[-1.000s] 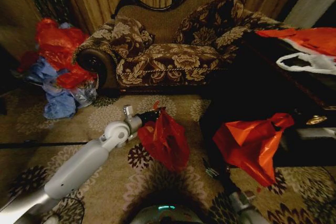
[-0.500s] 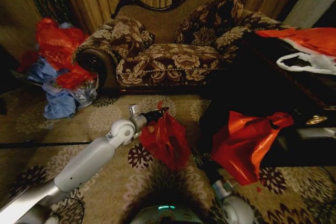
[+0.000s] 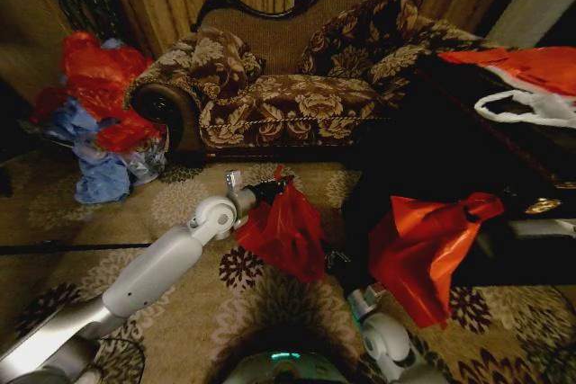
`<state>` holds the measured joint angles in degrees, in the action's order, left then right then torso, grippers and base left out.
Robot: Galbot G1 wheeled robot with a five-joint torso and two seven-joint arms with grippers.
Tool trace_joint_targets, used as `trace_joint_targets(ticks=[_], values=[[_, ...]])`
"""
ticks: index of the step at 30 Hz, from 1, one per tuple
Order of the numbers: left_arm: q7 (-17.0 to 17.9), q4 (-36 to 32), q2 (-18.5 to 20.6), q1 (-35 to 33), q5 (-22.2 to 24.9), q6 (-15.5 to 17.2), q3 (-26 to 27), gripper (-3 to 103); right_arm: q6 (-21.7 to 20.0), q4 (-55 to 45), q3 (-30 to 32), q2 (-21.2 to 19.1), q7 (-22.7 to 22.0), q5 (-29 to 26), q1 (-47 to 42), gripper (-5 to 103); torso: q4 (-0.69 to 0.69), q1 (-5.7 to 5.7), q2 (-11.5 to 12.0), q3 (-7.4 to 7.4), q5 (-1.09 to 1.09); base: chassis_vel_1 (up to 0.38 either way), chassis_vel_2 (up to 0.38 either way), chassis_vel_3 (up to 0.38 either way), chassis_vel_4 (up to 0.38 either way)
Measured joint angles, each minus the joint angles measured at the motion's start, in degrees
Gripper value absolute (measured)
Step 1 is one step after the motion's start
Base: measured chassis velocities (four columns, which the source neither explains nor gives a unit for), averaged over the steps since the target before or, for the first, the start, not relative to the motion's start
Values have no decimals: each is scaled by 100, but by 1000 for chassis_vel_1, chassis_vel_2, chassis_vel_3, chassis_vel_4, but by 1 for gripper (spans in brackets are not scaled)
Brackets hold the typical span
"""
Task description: Place a garbage bag over the trash bin.
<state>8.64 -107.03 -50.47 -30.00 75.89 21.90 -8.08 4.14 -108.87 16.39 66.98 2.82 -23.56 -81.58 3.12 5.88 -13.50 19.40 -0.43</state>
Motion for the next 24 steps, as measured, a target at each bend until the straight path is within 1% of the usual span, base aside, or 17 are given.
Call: trace_joint_targets(ticks=[1, 2, 3, 6, 7, 10, 11, 14, 15, 17, 18, 19, 20, 21, 22, 24], values=[[-4, 0, -3, -7, 0, 0, 0, 0, -6, 0, 15, -9, 0, -5, -3, 8, 0, 0, 0, 0, 0, 0, 0, 0, 0], [-8, 0, -10, -11, -1, 0, -1, 0, -15, 7, 27, -13, -2, -17, 4, 13, 0, 0, 0, 0, 0, 0, 0, 0, 0], [-8, 0, -10, -11, -1, 0, -1, 0, -15, 7, 27, -13, -2, -17, 4, 13, 0, 0, 0, 0, 0, 0, 0, 0, 0], [-43, 45, -30, 57, -1, 0, -35, 0, -41, 60, -52, -6, -36, -38, 114, 28, 0, 0, 0, 0, 2, 0, 0, 0, 0], [-43, 45, -30, 57, -1, 0, -35, 0, -41, 60, -52, -6, -36, -38, 114, 28, 0, 0, 0, 0, 2, 0, 0, 0, 0], [-107, 131, -35, 175, 7, -1, -55, 0, -95, 79, -74, 2, -67, -94, 215, 45, -1, 0, 0, 0, 2, 0, 0, 0, 0], [-107, 131, -35, 175, 7, -1, -55, 0, -95, 79, -74, 2, -67, -94, 215, 45, -1, 0, 0, 0, 2, 0, 0, 0, 0], [-163, 211, -37, 261, 12, -5, -42, 0, -146, 38, -12, -66, -55, -200, 196, 61, 0, 0, 0, 0, 1, 0, 0, 0, 0], [-163, 211, -37, 261, 12, -5, -42, 0, -146, 38, -12, -66, -55, -200, 196, 61, 0, 0, 0, 0, 1, 0, 0, 0, 0], [-198, 298, -47, 327, 14, -10, -1, 0, -151, -7, 67, -87, -14, -256, 105, 72, -1, 0, 0, 0, 1, 0, 0, 0, 0], [-198, 298, -47, 327, 14, -10, -1, 0, -151, -7, 67, -87, -14, -256, 105, 72, -1, 0, 0, 0, 1, 0, 0, 0, 0], [-223, 348, -50, 364, 14, -14, 23, 0, -154, -47, 97, -87, 16, -313, 35, 78, 0, 0, 0, 0, 1, 0, 0, 0, 0], [-247, 394, -54, 397, 14, -18, 43, 0, -158, -81, 118, -84, 42, -367, -25, 78, 0, 0, 0, 0, 1, 0, 0, 0, 0], [-269, 455, -62, 443, 14, -22, 73, 0, -163, -114, 133, -71, 67, -431, -99, 83, 0, -1, -1, 0, 1, 0, 0, 0, 0], [-269, 455, -62, 443, 14, -22, 73, 0, -163, -114, 133, -71, 67, -431, -99, 83, 0, -1, -1, 0, 1, 0, 0, 0, 0], [-294, 597, -103, 571, 14, -35, 144, 0, -193, -150, 131, -17, 86, -592, -208, 94, 0, -1, -1, 0, 1, 0, 0, 0, 0]])
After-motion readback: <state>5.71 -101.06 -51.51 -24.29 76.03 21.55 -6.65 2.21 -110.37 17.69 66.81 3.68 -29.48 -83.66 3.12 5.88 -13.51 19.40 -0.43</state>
